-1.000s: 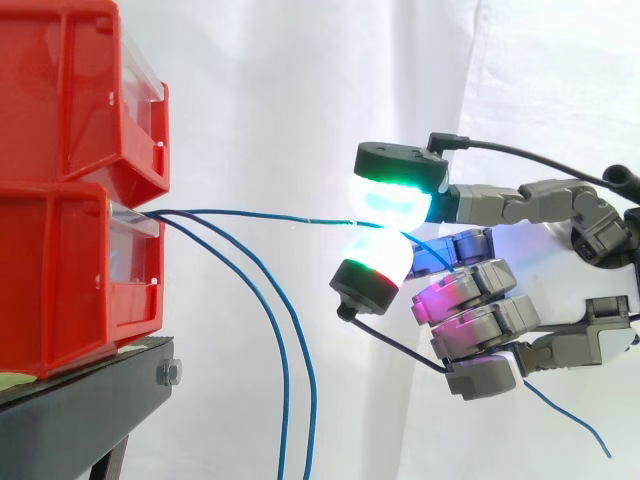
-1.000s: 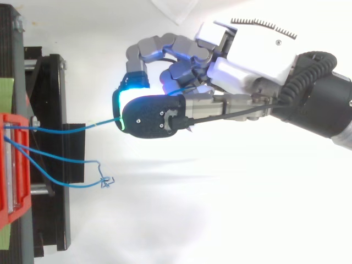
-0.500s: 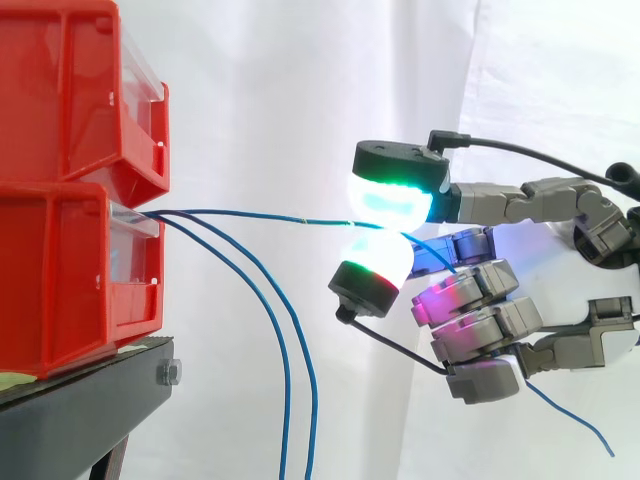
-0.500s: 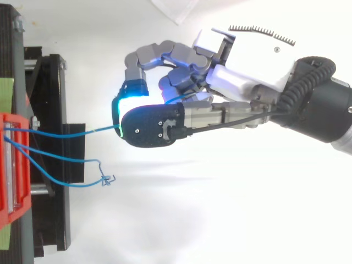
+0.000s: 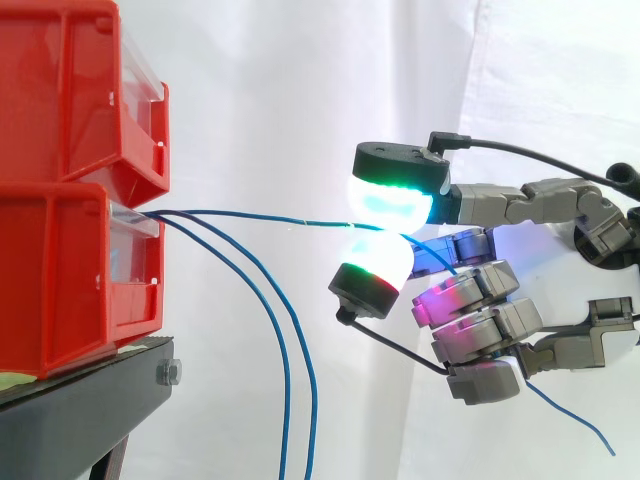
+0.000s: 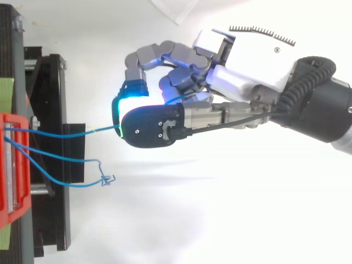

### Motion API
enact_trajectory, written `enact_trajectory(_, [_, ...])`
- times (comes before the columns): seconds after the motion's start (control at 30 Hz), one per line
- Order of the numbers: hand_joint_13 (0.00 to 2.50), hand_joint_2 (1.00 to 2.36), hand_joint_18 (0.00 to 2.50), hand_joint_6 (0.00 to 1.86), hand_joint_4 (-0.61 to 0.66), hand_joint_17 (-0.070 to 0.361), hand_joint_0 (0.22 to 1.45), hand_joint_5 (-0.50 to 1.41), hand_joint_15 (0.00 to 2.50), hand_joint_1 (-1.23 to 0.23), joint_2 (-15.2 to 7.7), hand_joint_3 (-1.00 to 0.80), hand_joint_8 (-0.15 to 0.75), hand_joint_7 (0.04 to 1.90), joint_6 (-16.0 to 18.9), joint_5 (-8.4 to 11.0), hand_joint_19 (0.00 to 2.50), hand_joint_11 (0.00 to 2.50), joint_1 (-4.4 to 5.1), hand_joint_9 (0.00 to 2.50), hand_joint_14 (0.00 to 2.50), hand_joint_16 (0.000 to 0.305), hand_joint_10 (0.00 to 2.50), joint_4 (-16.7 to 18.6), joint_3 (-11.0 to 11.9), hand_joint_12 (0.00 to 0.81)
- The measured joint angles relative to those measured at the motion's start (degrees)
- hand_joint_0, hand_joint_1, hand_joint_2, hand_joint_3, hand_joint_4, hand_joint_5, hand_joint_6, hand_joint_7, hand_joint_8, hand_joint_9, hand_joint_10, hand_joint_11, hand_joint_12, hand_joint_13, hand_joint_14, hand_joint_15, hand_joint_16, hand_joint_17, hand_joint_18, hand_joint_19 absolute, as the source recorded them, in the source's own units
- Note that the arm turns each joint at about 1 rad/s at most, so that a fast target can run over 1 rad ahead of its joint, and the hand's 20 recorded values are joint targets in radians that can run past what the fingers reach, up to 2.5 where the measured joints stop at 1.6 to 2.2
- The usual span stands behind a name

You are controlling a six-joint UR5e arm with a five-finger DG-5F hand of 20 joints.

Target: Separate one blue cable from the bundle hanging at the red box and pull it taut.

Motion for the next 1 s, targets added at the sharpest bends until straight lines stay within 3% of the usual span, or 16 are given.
enact_trajectory(0.3, [0.94, 1.03, 1.08, 0.88, -0.07, 0.09, 0.61, -0.17, 1.76, -0.74, 0.0, -0.01, 0.287, 1.33, 0.0, 0.0, 1.25, 1.8, 0.0, 0.79, 1.35, 0.04, 2.01, 0.0, 0.0, 0.34])
enact_trajectory(1.0, [1.0, 1.03, 1.05, 0.87, -0.11, 0.093, 0.62, -0.17, 1.8, -0.75, 0.0, -0.01, 0.28, 1.37, 0.0, 0.01, 1.24, 1.84, 0.01, 0.84, 1.19, 0.041, 1.68, -0.1, 0.0, 0.331])
